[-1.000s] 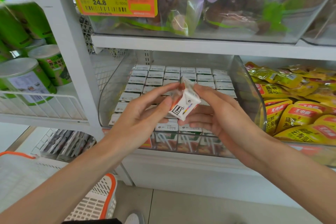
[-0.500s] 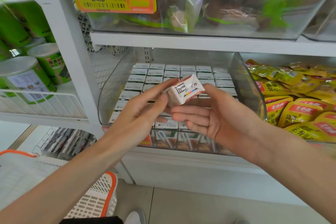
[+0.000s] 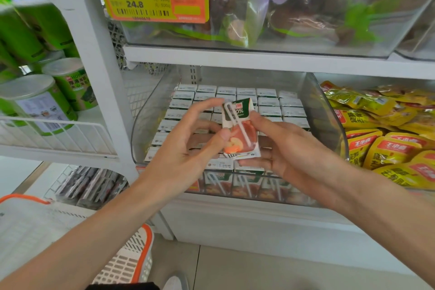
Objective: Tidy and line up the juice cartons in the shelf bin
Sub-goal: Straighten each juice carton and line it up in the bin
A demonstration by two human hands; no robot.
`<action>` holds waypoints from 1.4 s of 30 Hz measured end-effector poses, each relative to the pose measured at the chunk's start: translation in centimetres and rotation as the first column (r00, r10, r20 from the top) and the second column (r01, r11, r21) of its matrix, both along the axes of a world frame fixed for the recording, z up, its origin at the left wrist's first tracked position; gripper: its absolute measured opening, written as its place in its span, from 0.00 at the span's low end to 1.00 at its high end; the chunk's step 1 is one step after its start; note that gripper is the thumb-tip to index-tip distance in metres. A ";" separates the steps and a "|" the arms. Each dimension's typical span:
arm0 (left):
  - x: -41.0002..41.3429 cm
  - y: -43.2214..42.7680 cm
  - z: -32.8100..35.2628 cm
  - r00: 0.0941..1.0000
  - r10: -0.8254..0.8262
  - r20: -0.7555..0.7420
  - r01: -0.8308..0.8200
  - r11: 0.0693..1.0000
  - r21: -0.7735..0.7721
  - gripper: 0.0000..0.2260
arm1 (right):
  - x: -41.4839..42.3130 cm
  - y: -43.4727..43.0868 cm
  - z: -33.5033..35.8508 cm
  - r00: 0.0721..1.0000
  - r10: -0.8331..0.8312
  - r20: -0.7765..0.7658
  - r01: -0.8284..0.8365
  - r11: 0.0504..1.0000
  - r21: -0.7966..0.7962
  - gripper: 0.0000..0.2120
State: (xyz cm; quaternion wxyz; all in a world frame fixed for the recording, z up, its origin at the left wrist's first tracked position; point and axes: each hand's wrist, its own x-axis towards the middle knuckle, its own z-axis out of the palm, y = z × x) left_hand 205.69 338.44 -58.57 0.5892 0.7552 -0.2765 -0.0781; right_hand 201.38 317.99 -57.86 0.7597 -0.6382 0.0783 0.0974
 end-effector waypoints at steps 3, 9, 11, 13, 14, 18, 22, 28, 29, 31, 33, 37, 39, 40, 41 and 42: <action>0.3 -0.1 0.1 0.993 0.036 -0.111 -0.039 0.999 -0.024 0.26 | 0.3 0.2 -0.2 0.998 -0.009 0.058 0.015 0.994 -0.107 0.18; 0.6 -0.1 0.0 0.992 0.103 -0.072 -0.108 0.992 -0.073 0.17 | 0.0 0.9 0.0 0.975 0.062 0.216 0.019 0.936 -0.353 0.18; 0.8 0.0 0.0 0.990 0.133 -0.041 -0.137 0.984 -0.112 0.19 | 0.1 1.0 0.3 0.931 0.076 0.358 0.116 0.867 -0.486 0.16; 1.1 0.3 0.1 0.986 0.167 -0.021 -0.168 0.977 -0.130 0.18 | 0.4 1.1 0.6 0.875 0.077 0.477 0.227 0.805 -0.548 0.20; 1.1 0.5 0.1 0.984 0.180 -0.020 -0.181 0.974 -0.135 0.18 | 0.5 1.2 0.7 0.849 0.088 0.521 0.255 0.795 -0.550 0.22; 1.4 1.2 0.2 0.976 0.218 -0.020 -0.219 0.966 -0.139 0.19 | 1.8 1.1 1.1 0.814 0.155 0.560 0.258 0.768 -0.586 0.18; 2.0 2.1 -0.3 0.957 0.288 0.020 -0.287 0.957 -0.036 0.23 | 3.4 0.3 1.2 0.820 0.043 0.571 0.327 0.784 -0.528 0.14; 2.6 3.0 -1.5 0.946 0.300 0.125 -0.321 0.922 0.216 0.18 | 4.7 -0.1 -0.1 0.833 0.025 0.553 0.356 0.742 -0.569 0.16; 2.6 3.0 -1.6 0.946 0.295 0.135 -0.320 0.917 0.236 0.17 | 4.8 0.0 -0.2 0.829 0.049 0.557 0.355 0.723 -0.592 0.17; 2.7 3.1 -1.6 0.946 0.286 0.154 -0.318 0.910 0.264 0.16 | 4.9 0.1 -0.2 0.817 0.095 0.569 0.358 0.690 -0.629 0.19; 2.7 3.1 -1.7 0.950 0.264 0.168 -0.303 0.910 0.284 0.16 | 5.1 0.1 -0.2 0.816 0.122 0.564 0.350 0.674 -0.651 0.18; 2.6 3.0 -1.8 0.957 0.234 0.174 -0.279 0.905 0.320 0.14 | 5.2 0.1 -1.3 0.866 0.185 0.466 0.274 0.604 -0.748 0.16; 2.5 2.9 -1.8 0.957 0.229 0.179 -0.278 0.900 0.335 0.12 | 5.2 0.1 -1.9 0.875 0.228 0.426 0.246 0.548 -0.799 0.16; 2.5 2.9 -1.9 0.957 0.226 0.184 -0.278 0.900 0.335 0.11 | 5.3 0.0 -2.1 0.874 0.257 0.413 0.244 0.502 -0.830 0.17; 2.5 2.9 -2.0 0.957 0.224 0.186 -0.276 0.901 0.334 0.11 | 5.3 0.0 -2.2 0.869 0.293 0.399 0.249 0.438 -0.864 0.17; 2.6 2.9 -2.0 0.958 0.221 0.185 -0.273 0.902 0.334 0.11 | 5.3 -0.1 -2.1 0.863 0.334 0.380 0.252 0.367 -0.895 0.17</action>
